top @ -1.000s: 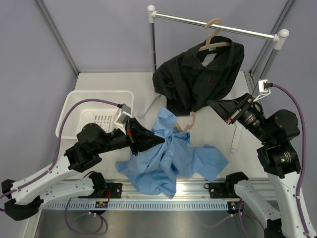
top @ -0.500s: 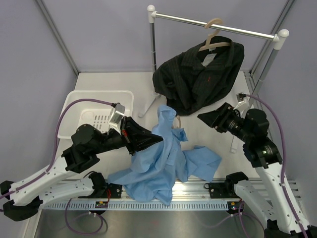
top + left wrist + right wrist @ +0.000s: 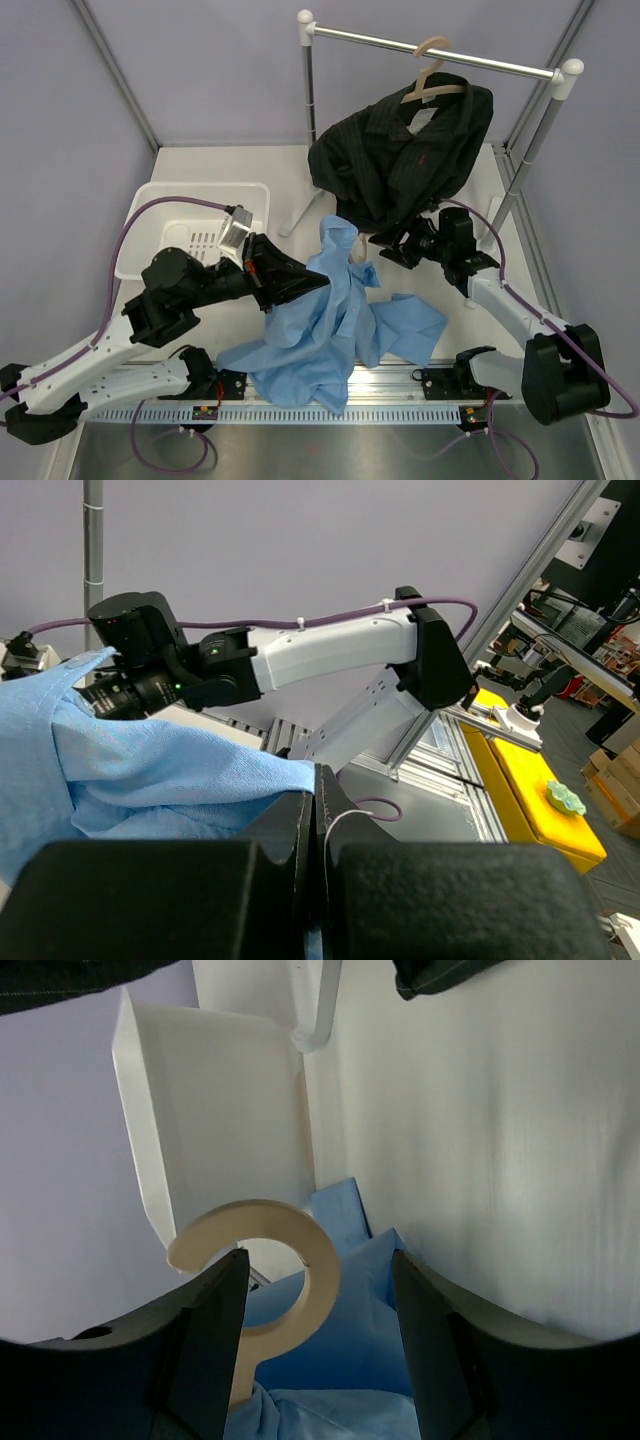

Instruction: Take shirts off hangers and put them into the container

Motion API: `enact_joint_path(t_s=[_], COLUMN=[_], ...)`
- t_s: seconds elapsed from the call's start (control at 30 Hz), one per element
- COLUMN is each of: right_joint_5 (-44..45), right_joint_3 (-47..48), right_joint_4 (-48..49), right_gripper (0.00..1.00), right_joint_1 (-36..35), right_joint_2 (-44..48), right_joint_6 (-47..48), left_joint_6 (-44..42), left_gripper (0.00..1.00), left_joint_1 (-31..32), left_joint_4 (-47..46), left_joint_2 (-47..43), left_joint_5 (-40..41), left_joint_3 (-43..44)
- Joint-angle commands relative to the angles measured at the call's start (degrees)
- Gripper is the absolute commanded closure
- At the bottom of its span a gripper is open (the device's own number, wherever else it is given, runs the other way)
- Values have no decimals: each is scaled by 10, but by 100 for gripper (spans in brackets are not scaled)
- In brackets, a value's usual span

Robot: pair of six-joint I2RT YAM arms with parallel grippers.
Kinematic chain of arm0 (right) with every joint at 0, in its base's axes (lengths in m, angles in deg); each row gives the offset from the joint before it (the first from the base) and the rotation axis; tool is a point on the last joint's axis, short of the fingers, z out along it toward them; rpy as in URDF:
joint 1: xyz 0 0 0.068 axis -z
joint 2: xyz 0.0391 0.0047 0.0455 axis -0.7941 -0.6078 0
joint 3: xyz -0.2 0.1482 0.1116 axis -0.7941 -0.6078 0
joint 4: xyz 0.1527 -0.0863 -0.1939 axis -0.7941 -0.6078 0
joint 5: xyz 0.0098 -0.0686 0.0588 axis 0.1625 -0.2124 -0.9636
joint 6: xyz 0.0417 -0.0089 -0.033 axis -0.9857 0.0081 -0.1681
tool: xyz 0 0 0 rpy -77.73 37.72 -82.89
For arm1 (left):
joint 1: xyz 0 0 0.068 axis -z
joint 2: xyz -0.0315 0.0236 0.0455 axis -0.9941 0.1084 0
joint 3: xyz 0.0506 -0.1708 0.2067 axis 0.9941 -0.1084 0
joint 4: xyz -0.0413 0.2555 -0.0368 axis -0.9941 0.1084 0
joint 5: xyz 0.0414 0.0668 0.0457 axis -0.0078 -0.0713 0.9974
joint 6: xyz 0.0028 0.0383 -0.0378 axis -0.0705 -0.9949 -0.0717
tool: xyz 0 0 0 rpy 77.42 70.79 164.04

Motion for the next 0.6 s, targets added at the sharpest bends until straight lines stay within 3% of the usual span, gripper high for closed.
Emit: enact_joint_path(t_s=[0.0, 0.57], right_joint_5=[-34, 9], right_joint_3=[7, -32], right_joint_4=[111, 149], right_gripper=[33, 34], right_joint_1=[-5, -53], right_joint_2=[-21, -50], right_joint_6=[-30, -37], left_joint_6=[6, 1], left_gripper=[100, 100], left_joint_1=[5, 6], left_joint_4=[-35, -32], left_joint_2=[3, 5], left_joint_5=[-17, -25], left_joint_3=[35, 35])
